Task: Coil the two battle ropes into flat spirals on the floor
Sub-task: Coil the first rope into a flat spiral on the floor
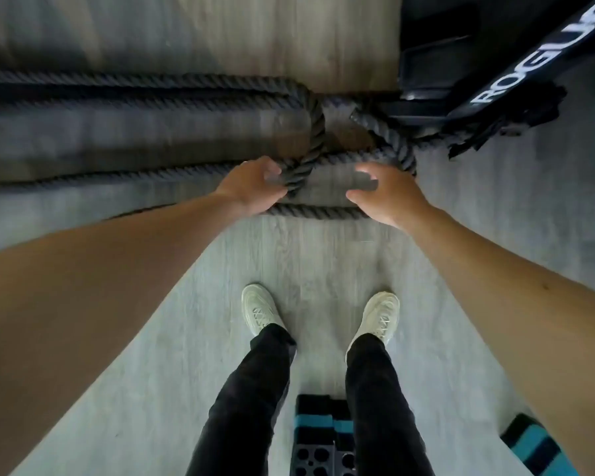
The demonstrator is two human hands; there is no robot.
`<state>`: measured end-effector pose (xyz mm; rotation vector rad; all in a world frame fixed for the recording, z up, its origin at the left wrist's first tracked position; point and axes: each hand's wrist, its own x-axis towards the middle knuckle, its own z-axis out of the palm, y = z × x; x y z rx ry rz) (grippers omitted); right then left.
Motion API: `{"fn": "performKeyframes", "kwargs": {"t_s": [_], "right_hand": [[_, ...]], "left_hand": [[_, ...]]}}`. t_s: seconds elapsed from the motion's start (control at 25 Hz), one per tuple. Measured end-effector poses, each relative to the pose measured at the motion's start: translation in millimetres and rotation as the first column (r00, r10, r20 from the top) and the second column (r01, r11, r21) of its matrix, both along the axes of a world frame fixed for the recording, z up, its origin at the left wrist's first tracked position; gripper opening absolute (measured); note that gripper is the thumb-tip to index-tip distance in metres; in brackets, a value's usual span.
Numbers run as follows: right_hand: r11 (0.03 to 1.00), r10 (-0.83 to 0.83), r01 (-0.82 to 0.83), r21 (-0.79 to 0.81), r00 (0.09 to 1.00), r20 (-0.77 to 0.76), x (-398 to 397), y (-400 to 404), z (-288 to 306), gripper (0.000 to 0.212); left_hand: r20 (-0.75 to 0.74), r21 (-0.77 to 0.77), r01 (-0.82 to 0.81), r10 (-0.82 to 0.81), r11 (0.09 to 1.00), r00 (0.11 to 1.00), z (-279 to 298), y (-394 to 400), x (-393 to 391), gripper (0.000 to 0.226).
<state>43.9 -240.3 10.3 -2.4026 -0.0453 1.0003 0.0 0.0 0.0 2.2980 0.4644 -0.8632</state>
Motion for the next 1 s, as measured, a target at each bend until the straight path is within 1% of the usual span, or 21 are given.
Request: {"fn": "performKeyframes", "kwargs": {"t_s": [0.04,0.08,0.16,0.32,0.4,0.48,0.6,0.64,0.76,0.88,0.92,1.0], "right_hand": [[1.0,-0.002,0.002,0.002,1.0,-0.02,-5.5,0.2,-28.6,0.059],[1.0,0.002,-0.002,-0.011,1.0,-0.014,-7.1,-0.1,-59.5,0.059],[0.999,0.044,-0.045,-0.018,0.998,-0.052,-18.5,-4.2,-126.8,0.058],[0.995,0.091,-0.091,-0.029,0.996,0.009,-19.9,-15.1,-232.8,0.059],[0.99,0.132,-0.131,-0.048,0.991,0.016,-19.3,-18.5,-274.8,0.06],[0.984,0.17,-0.167,-0.053,0.985,0.041,-16.9,-20.3,-314.5,0.06],[0.98,0.183,-0.178,-0.084,0.982,0.056,-6.7,-20.9,-354.9,0.06],[0.978,0.188,-0.181,-0.1,0.98,0.061,-2.4,-18.8,-367.2,0.06],[0.957,0.273,-0.261,-0.126,0.958,0.088,3.2,-7.4,-398.5,0.055],[0.918,0.379,-0.357,-0.173,0.919,0.111,17.8,7.6,-408.4,0.04],[0.899,0.42,-0.396,-0.19,0.9,0.114,20.9,11.6,-409.4,0.04],[0.85,0.506,-0.474,-0.228,0.857,0.104,23.3,16.6,-405.7,0.049]], "left_hand": [[-0.017,0.01,0.011,-0.011,1.0,1.0,-27.0,-1.4,-2.4,0.046],[-0.004,0.034,-0.002,0.003,0.999,1.0,-58.8,-1.1,-0.7,0.045],[-0.034,0.042,-0.029,0.031,0.999,0.999,-129.5,-3.0,-7.2,0.043],[0.021,0.06,-0.046,0.045,0.997,0.999,-241.3,-21.2,-5.2,0.043],[0.04,0.063,-0.018,0.016,0.998,0.999,-289.4,-30.9,-5.1,0.045],[0.089,0.066,0.023,-0.028,0.998,0.996,-330.2,-38.1,-4.5,0.044],[0.114,0.071,0.052,-0.06,0.996,0.992,-371.9,-36.7,-2.5,0.044],[0.104,0.105,0.082,-0.093,0.991,0.99,-385.4,-34.6,-1.2,0.045],[0.11,0.219,0.194,-0.222,0.956,0.969,-414.8,-32.2,0.5,0.045],[0.15,0.285,0.241,-0.291,0.928,0.945,-417.3,-30.1,10.5,0.052],[0.128,0.301,0.279,-0.328,0.912,0.936,-416.1,-29.0,11.4,0.054],[0.039,0.303,0.38,-0.41,0.874,0.911,-408.5,-26.8,11.8,0.059]]}}
